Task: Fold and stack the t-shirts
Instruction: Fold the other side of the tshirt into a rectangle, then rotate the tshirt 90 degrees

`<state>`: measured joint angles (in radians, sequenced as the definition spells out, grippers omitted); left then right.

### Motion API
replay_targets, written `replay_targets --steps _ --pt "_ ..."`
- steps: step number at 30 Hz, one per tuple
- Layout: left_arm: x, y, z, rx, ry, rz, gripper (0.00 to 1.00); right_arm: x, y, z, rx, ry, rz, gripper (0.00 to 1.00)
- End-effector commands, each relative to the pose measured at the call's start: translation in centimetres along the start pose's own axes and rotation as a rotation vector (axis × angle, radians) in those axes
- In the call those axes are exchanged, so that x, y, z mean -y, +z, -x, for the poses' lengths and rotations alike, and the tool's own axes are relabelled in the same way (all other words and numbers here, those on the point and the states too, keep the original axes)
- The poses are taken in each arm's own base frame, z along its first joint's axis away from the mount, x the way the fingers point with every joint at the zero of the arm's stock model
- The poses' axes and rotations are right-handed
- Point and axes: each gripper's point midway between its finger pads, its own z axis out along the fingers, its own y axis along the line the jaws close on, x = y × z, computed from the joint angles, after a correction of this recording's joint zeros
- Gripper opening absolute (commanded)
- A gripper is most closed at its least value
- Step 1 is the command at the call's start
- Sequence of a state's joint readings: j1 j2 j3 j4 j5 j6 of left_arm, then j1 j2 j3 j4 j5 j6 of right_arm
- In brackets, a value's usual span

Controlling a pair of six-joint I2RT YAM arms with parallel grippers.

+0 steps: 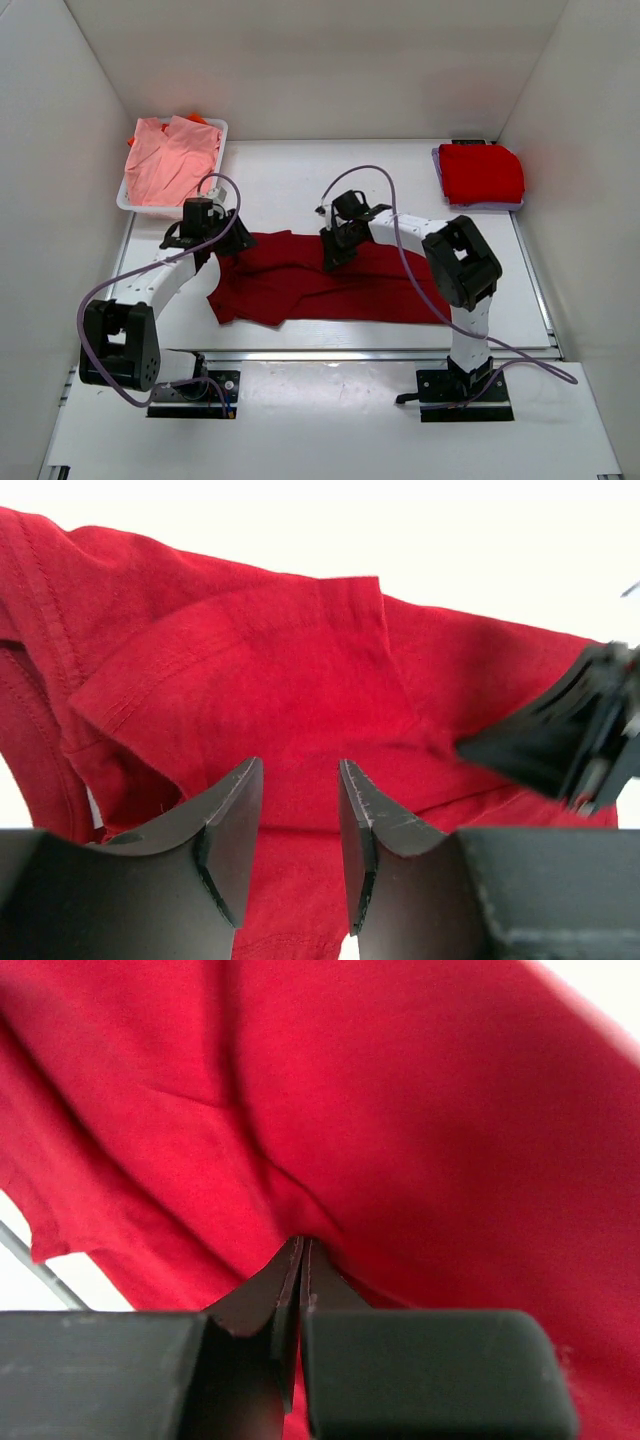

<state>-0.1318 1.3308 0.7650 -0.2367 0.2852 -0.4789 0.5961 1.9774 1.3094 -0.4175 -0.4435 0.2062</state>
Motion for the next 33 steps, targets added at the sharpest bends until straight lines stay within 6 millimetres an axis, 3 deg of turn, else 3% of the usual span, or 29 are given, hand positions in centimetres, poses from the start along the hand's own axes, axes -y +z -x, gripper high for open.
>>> replay_targets --steps 1,4,9,12,15,18,21,24,28,29,32,33 --pt "0.4 -1.0 0.3 0.02 0.014 -0.024 0.47 -2.9 0.6 -1.1 -0.038 -0.055 0.027 0.01" --pt "0.4 -1.1 0.2 0.02 0.018 -0.025 0.47 -3.6 0.8 -2.8 -0.06 -0.087 0.007 0.0" --pt "0.3 -0.8 -0.9 -0.006 0.02 -0.015 0.47 -3.2 1.4 -4.9 -0.111 -0.083 -0.022 0.0" --pt "1.1 -0.6 -2.3 -0.045 0.05 -0.026 0.47 -3.2 -0.3 -3.6 -0.036 -0.109 -0.07 0.0" --pt "2.2 -0.8 -4.0 -0.07 0.068 -0.034 0.45 -2.5 -3.5 -1.0 0.095 -0.104 -0.118 0.0" --pt "3.1 -0.8 -6.4 -0.105 0.088 -0.037 0.45 0.9 -6.7 0.6 0.186 -0.038 -0.204 0.0" --pt "3.2 -0.4 -9.1 -0.16 0.081 -0.032 0.43 6.5 -9.3 0.6 0.203 0.061 -0.327 0.0" --pt "1.9 0.6 -11.9 -0.23 0.072 0.017 0.41 11.3 -10.8 -0.7 0.184 0.155 -0.436 0.0" --pt "1.6 2.4 -12.1 -0.252 0.112 0.071 0.38 15.4 -11.3 -2.6 0.151 0.291 -0.496 0.0" --pt "1.0 3.2 -12.5 -0.278 0.119 0.103 0.38 16.1 -11.3 -3.3 0.13 0.314 -0.515 0.0" --pt "2.4 5.3 -10.8 -0.297 0.141 0.101 0.37 17.4 -11.0 -5.7 0.076 0.422 -0.564 0.0" --pt "1.7 6.0 -10.8 -0.314 0.142 0.126 0.37 17.6 -11.1 -6.1 0.072 0.444 -0.583 0.0"
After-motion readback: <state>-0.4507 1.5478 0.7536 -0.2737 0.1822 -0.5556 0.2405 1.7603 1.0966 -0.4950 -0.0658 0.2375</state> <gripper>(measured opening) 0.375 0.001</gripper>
